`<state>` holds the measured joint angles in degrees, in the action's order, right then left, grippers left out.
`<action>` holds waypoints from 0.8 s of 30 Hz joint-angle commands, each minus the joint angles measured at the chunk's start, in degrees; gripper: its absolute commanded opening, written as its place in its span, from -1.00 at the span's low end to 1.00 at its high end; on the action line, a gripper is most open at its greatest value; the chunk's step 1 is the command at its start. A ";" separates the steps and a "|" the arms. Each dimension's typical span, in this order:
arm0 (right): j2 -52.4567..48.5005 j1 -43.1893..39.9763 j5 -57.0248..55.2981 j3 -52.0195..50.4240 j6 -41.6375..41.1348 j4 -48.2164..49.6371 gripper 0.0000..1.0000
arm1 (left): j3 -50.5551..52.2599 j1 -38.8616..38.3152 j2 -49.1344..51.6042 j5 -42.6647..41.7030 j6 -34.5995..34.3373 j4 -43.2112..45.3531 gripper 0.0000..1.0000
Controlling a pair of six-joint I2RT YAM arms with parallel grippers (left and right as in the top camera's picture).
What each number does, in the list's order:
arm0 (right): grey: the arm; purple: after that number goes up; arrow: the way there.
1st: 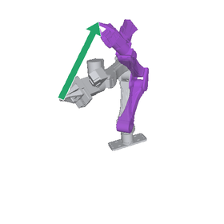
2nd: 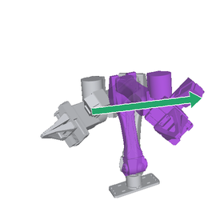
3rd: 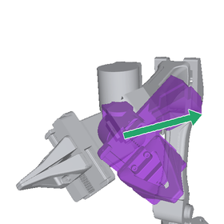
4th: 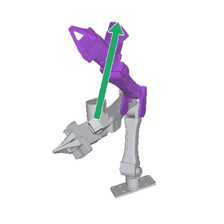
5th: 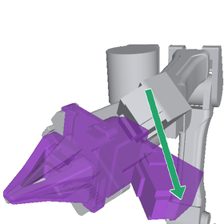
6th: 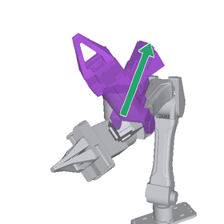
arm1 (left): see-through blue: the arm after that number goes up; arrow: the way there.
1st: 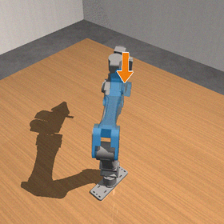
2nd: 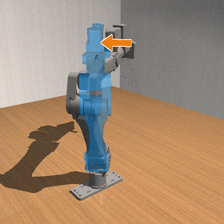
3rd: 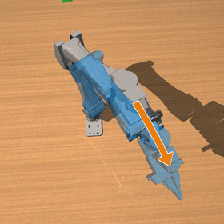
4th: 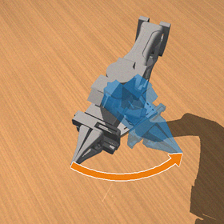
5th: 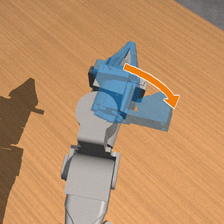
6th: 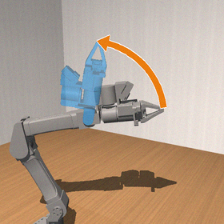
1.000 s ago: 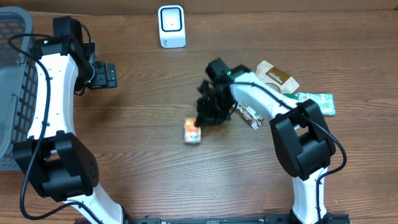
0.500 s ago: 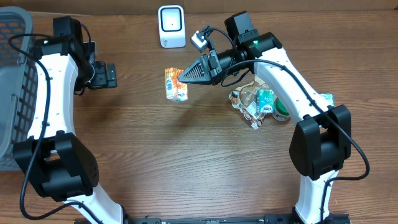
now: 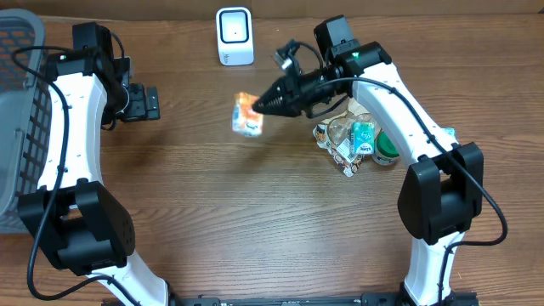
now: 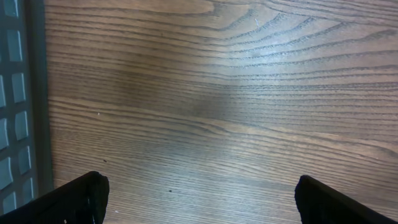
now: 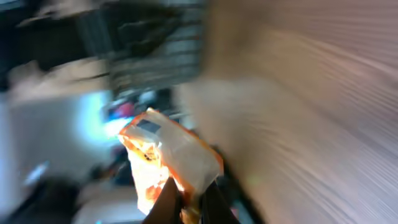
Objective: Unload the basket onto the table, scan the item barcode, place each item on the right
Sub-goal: 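Lift the orange packet and hold it before the white scanner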
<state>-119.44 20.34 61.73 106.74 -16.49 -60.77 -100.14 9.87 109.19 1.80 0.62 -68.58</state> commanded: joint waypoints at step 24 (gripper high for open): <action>-19.91 9.46 -86.33 30.42 50.75 46.73 -0.92 | -0.98 0.20 -0.55 0.11 0.68 0.02 0.99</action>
<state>-134.41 29.54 -21.41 137.16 16.97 -18.41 -100.14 9.87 109.19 1.78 0.60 -68.60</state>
